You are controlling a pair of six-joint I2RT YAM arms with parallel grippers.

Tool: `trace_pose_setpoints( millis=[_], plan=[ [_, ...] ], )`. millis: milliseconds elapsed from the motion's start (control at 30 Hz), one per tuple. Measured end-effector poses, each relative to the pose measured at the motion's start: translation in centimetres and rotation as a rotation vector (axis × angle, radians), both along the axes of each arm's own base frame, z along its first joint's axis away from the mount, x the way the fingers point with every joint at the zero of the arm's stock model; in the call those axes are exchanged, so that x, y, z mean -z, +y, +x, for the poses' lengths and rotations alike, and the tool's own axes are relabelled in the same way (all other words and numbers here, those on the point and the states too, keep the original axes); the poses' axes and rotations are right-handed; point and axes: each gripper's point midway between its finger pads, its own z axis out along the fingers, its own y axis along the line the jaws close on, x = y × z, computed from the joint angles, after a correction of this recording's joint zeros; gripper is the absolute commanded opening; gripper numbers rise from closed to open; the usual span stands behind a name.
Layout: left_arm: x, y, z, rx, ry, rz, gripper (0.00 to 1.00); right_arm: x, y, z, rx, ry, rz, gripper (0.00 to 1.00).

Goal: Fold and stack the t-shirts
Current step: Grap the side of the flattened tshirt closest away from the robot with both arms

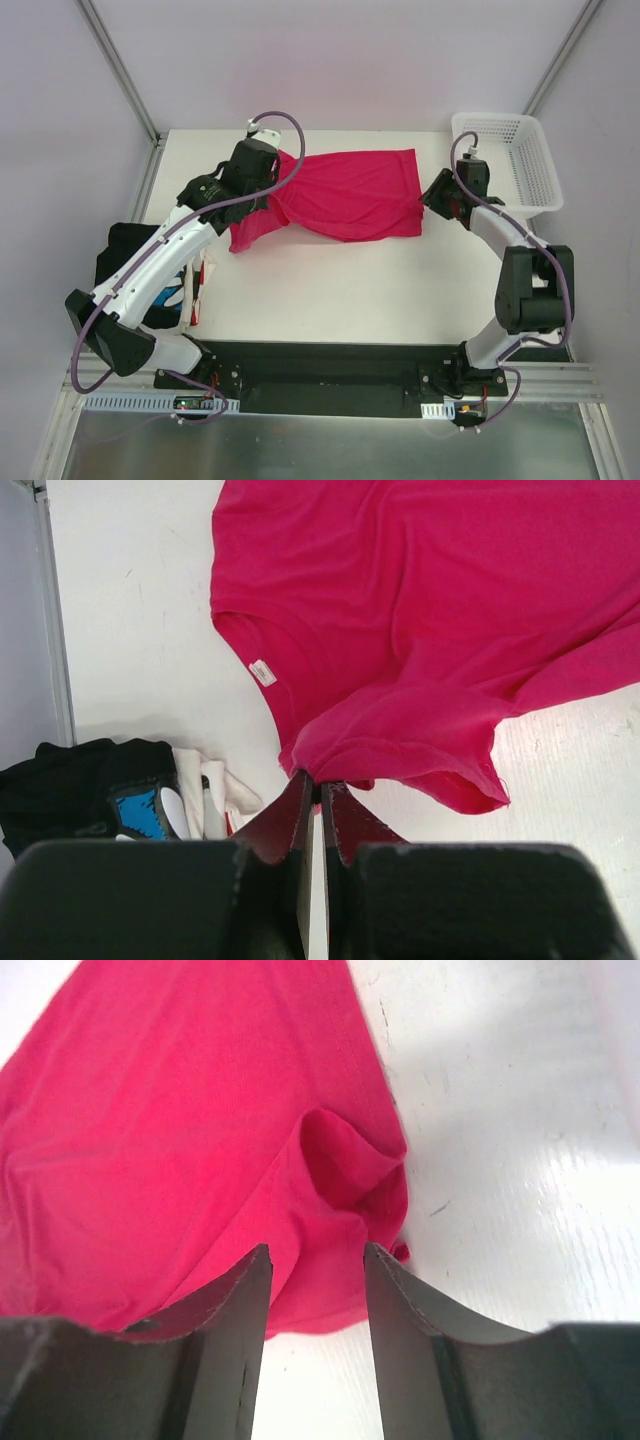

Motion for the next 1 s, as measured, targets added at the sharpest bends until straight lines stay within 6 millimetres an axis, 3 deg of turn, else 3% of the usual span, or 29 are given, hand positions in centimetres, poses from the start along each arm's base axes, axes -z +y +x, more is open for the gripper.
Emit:
trace_pose_setpoints(
  millis=[167, 400, 1000],
  plan=[
    [0.5, -0.1, 0.2, 0.001, 0.008, 0.003, 0.00, -1.5, -0.3, -2.0, 0.003, -0.033, 0.003, 0.43],
    [0.6, -0.2, 0.3, 0.004, 0.011, 0.002, 0.00, 0.8, -0.4, -3.8, 0.003, 0.030, -0.001, 0.43],
    [0.6, -0.2, 0.3, 0.004, 0.010, 0.003, 0.00, 3.6, -0.1, -4.5, -0.001, 0.093, 0.014, 0.40]
  ],
)
